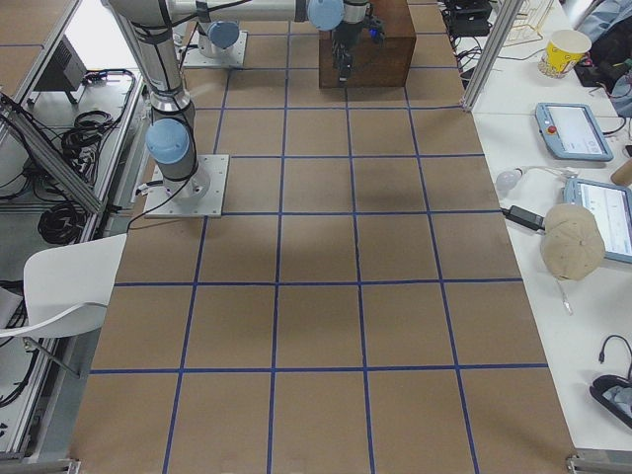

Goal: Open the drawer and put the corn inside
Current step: 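Hook the left gripper onto the white drawer handle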

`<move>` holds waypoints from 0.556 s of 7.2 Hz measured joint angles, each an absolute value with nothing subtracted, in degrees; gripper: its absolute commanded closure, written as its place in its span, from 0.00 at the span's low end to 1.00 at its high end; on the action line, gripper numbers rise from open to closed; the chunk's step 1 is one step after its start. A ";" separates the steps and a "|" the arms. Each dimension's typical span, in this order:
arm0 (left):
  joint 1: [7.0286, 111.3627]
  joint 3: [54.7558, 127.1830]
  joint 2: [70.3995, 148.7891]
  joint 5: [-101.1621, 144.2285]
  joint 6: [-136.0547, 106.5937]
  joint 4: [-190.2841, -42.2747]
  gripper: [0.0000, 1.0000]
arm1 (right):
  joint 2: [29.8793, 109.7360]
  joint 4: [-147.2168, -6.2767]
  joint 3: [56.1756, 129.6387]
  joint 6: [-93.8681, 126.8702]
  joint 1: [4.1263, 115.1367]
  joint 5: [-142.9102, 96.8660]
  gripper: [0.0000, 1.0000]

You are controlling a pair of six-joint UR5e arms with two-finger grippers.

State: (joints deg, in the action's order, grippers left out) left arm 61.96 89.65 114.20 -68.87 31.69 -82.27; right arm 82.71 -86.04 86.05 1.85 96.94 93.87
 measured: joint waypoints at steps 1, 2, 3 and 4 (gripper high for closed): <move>61.96 89.65 114.54 -68.84 31.71 -82.27 0.00 | 82.71 -86.05 86.05 1.85 96.94 93.87 0.00; 61.96 89.68 114.84 -68.82 31.72 -82.27 0.00 | 82.71 -86.04 86.04 1.85 96.94 93.87 0.00; 61.96 89.71 115.06 -68.82 31.73 -82.26 0.00 | 82.71 -86.04 86.05 1.84 96.94 93.87 0.00; 61.96 89.72 115.32 -68.82 31.75 -82.27 0.00 | 82.70 -86.04 86.05 1.83 96.94 93.87 0.00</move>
